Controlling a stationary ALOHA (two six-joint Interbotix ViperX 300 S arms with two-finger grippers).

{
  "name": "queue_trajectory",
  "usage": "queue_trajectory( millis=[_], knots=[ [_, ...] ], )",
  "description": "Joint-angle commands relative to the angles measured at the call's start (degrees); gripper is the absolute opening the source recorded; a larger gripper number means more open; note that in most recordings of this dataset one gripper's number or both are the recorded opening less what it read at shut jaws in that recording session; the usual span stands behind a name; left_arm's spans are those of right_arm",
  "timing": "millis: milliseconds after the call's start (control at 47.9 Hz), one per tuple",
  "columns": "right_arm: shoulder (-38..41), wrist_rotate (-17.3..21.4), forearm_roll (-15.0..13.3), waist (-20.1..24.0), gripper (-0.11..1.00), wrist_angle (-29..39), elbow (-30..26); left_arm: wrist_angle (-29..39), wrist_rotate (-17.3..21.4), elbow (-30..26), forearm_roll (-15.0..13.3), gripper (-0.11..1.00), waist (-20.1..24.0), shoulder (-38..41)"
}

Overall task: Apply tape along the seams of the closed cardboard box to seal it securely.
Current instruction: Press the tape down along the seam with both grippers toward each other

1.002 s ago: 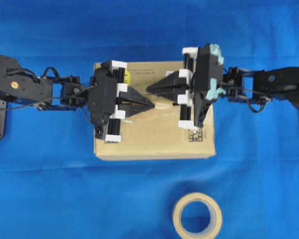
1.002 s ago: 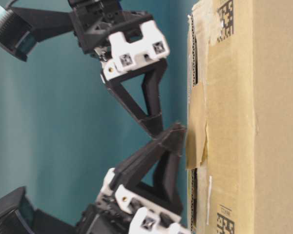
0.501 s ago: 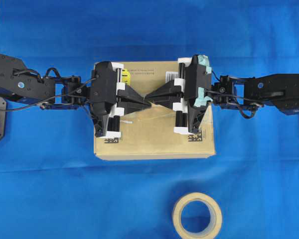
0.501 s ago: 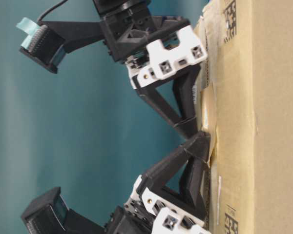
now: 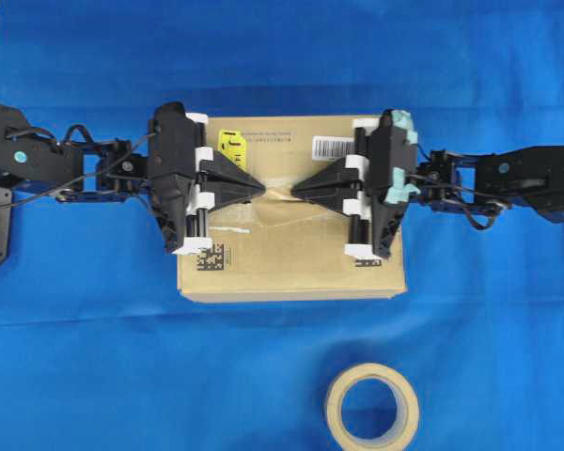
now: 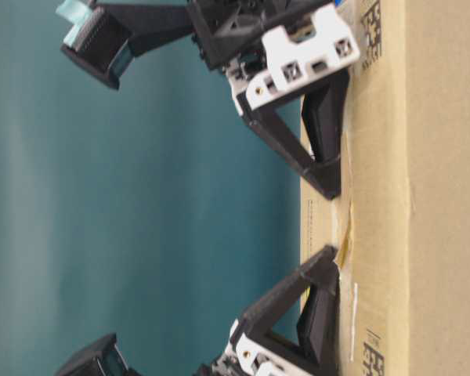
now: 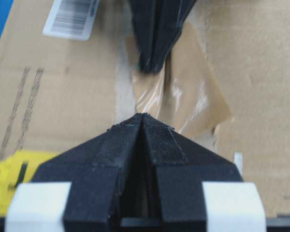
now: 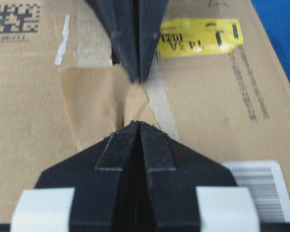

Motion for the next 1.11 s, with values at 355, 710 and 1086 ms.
queue_trajectory(
  millis=[355, 710, 1086],
  knots=[
    [-5.71, -0.88, 1.93, 0.09, -0.02, -1.67, 2.55, -2.55, -0.79, 0.26, -0.09, 0.0, -1.05, -1.49],
    [-8.79, -1.32, -0.44, 1.05, -0.02, -1.41, -0.7, -3.52, 2.02, -8.26, 0.18, 0.0, -4.39, -1.49],
    [-1.93, -0.79, -0.09, 2.37, -0.02, -1.32, -3.87, -3.69, 2.29, -9.49, 0.09, 0.0, -5.54, 5.36]
  ],
)
